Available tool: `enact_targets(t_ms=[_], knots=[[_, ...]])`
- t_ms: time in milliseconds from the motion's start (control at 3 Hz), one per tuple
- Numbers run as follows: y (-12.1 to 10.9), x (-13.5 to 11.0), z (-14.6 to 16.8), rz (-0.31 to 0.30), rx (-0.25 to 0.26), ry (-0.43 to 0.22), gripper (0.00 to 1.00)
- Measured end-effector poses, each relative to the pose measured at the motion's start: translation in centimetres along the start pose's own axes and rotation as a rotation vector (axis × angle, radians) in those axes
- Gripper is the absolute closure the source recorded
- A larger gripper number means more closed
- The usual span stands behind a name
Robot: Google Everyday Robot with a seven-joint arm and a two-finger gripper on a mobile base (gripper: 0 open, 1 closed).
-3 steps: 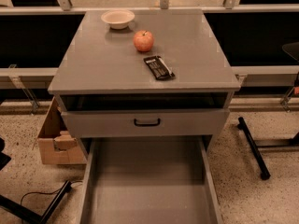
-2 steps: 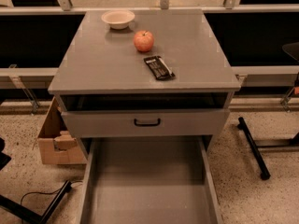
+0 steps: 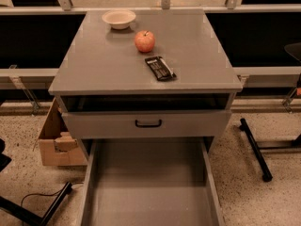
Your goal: Close middle drawer
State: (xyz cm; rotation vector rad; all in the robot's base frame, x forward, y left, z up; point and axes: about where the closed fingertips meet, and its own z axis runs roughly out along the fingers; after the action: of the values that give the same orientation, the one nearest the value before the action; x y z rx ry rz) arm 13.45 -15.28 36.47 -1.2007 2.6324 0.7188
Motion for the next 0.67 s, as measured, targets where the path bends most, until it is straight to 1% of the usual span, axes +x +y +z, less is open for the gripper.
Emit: enact_targets(t_ms=[333, 667], knots=[[0.2, -0.4, 4.4, -0.027, -0.046, -0.059, 1.0], [-0.7, -1.8, 7.7, -0.042, -0.075, -0.11, 1.0]])
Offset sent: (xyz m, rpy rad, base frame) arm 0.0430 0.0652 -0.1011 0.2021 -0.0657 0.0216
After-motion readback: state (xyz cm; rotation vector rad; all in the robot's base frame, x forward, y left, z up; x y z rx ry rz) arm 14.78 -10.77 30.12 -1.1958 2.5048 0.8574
